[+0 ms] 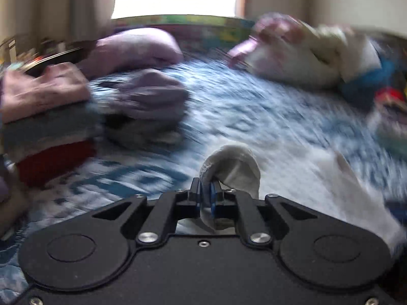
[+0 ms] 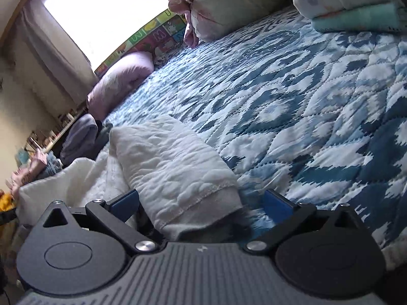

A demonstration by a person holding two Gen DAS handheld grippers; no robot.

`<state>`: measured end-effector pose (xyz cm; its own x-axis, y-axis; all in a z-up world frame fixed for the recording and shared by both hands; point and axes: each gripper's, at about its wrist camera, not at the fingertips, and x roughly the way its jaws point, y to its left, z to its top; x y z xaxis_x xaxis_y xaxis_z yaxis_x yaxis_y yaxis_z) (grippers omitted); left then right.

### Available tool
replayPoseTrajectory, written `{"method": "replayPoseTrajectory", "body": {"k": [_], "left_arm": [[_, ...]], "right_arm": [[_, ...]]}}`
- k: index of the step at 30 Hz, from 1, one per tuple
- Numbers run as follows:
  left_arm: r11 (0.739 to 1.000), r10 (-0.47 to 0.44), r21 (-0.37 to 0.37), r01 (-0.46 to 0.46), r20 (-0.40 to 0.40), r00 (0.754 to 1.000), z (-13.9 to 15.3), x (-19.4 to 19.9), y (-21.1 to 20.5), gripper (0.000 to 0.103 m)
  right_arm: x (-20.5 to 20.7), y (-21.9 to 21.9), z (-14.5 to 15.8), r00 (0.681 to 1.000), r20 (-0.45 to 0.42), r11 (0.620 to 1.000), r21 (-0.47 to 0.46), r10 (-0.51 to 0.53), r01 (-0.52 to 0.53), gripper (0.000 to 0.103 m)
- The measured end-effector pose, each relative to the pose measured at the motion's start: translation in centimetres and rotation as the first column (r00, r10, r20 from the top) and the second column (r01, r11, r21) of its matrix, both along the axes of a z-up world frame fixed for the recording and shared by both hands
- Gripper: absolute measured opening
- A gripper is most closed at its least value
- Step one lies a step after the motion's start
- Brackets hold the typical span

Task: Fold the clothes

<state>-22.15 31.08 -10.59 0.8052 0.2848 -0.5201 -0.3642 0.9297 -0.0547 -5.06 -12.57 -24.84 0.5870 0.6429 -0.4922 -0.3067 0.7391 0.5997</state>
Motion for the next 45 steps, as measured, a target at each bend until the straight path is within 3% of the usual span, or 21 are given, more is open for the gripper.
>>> {"method": "replayPoseTrajectory", "body": {"k": [6,13,16,18,19,21,23,28,32,33,36,37,39,41,44,45], "left_arm": [[0.982,0.147,-0.123,-0.144,0.017,0.989,-0.2,0.4,7.8,0.005],[0.917,0.27,-0.303,-0.258,-0.004,0.963,-2.6,1.9,14.8,0.005],[0.88,0.363,-0.293,-0.374,-0.092,0.927,-4.3,3.1,16.9,0.009],[0.867,0.437,-0.178,-0.466,-0.179,0.882,-5.2,3.8,16.7,0.021],[0.867,0.449,-0.153,-0.474,-0.173,0.877,-5.2,3.6,16.0,0.024],[0.871,0.461,-0.121,-0.477,-0.137,0.877,-5.1,3.0,14.3,0.039],[0.89,0.433,-0.127,-0.438,-0.065,0.899,-4.8,2.4,12.1,0.041],[0.92,0.359,-0.148,-0.363,-0.052,0.932,-6.8,2.6,8.5,0.043],[0.939,0.299,-0.164,-0.303,-0.046,0.953,-8.5,2.9,5.7,0.063],[0.943,0.284,-0.168,-0.287,-0.044,0.958,-9.0,2.9,5.0,0.063],[0.954,0.238,-0.18,-0.241,-0.039,0.971,-10.3,3.1,2.9,0.073],[0.961,0.229,-0.149,-0.233,-0.044,0.972,-10.3,3.2,2.2,0.074],[0.968,0.218,-0.115,-0.222,-0.049,0.975,-10.7,3.4,1.7,0.081],[0.972,0.207,-0.103,-0.21,-0.044,0.977,-11.0,3.5,1.7,0.085],[0.975,0.194,-0.106,-0.197,-0.034,0.98,-11.3,3.8,2.0,0.087],[0.975,0.192,-0.11,-0.195,-0.032,0.981,-11.4,3.9,2.1,0.088]], "right_arm": [[0.0,0.1,-0.1,1.0,0.009,1.0,0.002,0.001,-0.001,0.103],[-0.1,0.2,-0.1,1.0,0.013,1.0,-0.001,0.002,-0.002,0.103],[-0.1,0.3,-0.1,1.0,0.017,1.0,-0.007,0.003,-0.003,0.103],[-0.1,0.4,-0.1,1.0,0.019,1.0,-0.013,0.003,-0.003,0.103],[-0.1,0.5,-0.1,1.0,0.021,1.0,-0.017,0.003,-0.003,0.103],[-0.1,0.6,-0.1,1.0,0.022,1.0,-0.018,0.002,-0.002,0.103],[0.0,0.5,-0.1,1.0,0.021,1.0,-0.013,0.0,0.0,0.103],[0.3,-0.3,0.0,0.999,-0.04,0.998,0.055,-0.034,0.037,0.103],[0.5,-0.6,0.3,0.99,-0.117,0.992,0.093,-0.074,0.085,0.102],[0.6,-0.7,0.3,0.987,-0.136,0.989,0.104,-0.091,0.105,0.101],[0.7,-0.9,0.3,0.972,-0.185,0.979,0.116,-0.141,0.165,0.086],[0.8,-0.8,0.3,0.968,-0.198,0.978,0.11,-0.155,0.18,0.075],[0.8,-0.6,0.2,0.96,-0.213,0.974,0.093,-0.182,0.205,0.062],[0.9,0.0,0.2,0.956,-0.221,0.976,0.055,-0.194,0.211,0.031],[1.1,0.8,1.4,0.962,-0.185,0.979,-0.008,-0.202,0.204,0.012],[1.3,1.0,2.4,0.969,-0.142,0.979,-0.032,-0.204,0.201,0.012]]}}
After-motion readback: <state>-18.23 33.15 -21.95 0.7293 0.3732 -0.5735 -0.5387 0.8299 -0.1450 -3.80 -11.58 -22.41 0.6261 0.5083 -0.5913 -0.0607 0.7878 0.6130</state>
